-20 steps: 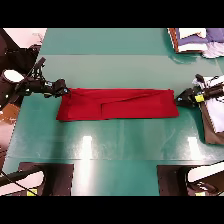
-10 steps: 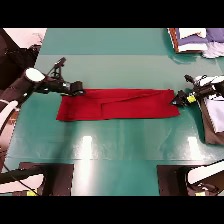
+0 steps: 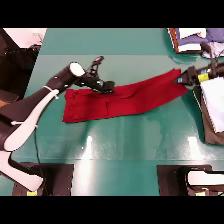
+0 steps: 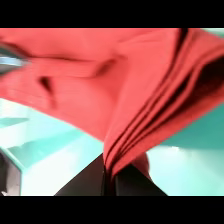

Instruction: Fold the shirts.

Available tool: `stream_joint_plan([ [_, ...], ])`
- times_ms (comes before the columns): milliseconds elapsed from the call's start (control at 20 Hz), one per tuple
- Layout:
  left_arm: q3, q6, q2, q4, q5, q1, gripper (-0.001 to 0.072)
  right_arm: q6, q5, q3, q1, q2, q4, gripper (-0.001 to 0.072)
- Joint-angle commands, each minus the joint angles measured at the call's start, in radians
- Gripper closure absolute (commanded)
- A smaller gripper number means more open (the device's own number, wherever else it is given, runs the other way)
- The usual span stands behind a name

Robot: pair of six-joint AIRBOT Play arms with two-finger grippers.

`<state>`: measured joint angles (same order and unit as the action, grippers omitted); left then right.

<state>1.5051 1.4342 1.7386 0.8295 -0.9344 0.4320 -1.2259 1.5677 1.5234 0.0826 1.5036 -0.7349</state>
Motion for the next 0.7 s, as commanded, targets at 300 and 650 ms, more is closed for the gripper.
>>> stream_joint_plan([
  [300, 0.096, 0.066, 0.160, -0.004, 0.038, 0.108, 0.0682, -0.103, 0.021, 0.287, -0.253, -0.027, 0.029, 0.0698],
  [650, 0.096, 0.081, 0.166, -0.005, 0.066, 0.108, 0.0683, -0.089, -0.039, 0.303, -0.412, -0.021, 0.037, 0.0698],
])
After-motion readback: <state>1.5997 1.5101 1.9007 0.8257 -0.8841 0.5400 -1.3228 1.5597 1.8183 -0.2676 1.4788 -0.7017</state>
